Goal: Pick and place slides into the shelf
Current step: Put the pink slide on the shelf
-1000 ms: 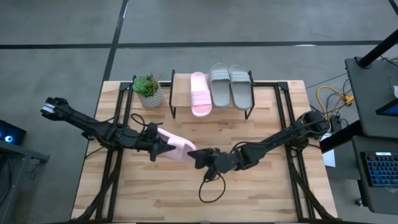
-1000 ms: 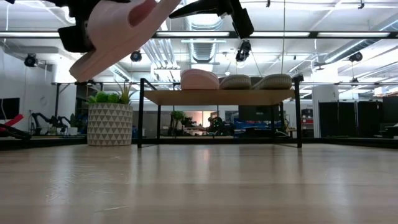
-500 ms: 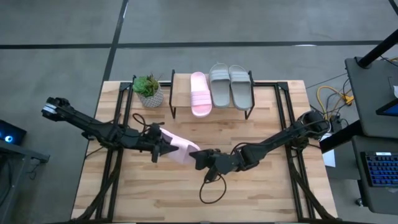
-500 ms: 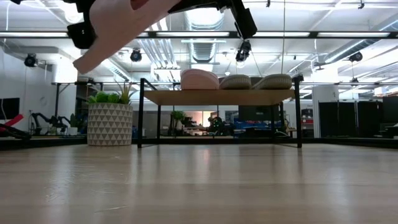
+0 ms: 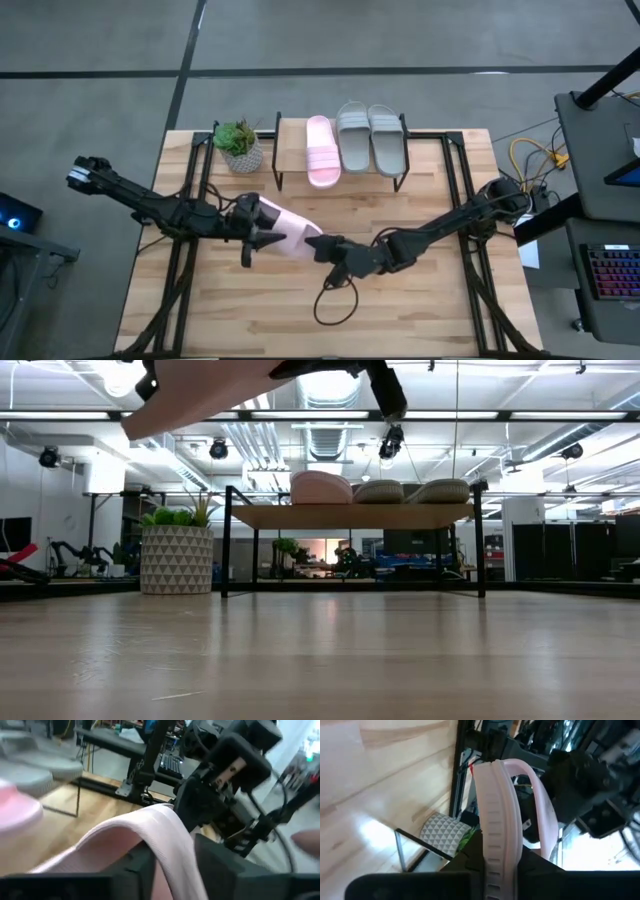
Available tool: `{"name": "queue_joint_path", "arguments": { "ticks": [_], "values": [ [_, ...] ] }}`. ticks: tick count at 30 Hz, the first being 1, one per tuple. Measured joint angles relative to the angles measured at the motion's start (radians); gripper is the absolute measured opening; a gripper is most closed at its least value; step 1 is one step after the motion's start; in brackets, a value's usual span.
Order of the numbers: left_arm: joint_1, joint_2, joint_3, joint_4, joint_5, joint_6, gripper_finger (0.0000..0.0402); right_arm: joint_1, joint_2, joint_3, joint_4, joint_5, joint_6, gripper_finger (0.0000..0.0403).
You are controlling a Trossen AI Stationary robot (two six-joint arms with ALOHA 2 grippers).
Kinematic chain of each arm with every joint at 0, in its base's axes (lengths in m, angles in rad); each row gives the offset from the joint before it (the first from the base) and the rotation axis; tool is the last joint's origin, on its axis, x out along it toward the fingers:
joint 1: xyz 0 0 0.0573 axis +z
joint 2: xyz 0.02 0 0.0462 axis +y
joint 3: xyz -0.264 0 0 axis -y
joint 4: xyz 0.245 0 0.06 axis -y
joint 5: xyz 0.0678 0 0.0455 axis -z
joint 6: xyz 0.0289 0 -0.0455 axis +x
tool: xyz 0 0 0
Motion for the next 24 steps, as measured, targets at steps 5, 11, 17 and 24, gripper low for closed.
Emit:
{"name": "queue_joint_path", "arguments": {
  "ticks": [5, 11, 17, 24],
  "values": [
    [0.001, -0.019, 0.0, 0.0, -0.027, 0.138, 0.021, 0.001, -0.027, 0.0, -0.017, 0.023, 0.111, 0.0027],
    [0.002, -0.096, 0.0, -0.034, -0.032, 0.267, 0.0283, 0.001, -0.058, 0.0, -0.026, 0.137, 0.241, 0.0026],
    [0.0, -0.209, 0.0, -0.086, -0.109, 0.409, 0.0289, -0.003, -0.072, 0.0, -0.029, 0.197, 0.424, 0.0026],
    [0.002, -0.324, -0.005, -0.14, -0.239, 0.497, 0.0289, -0.029, -0.071, 0.029, 0.025, 0.265, 0.641, 0.0026]
  ]
}}
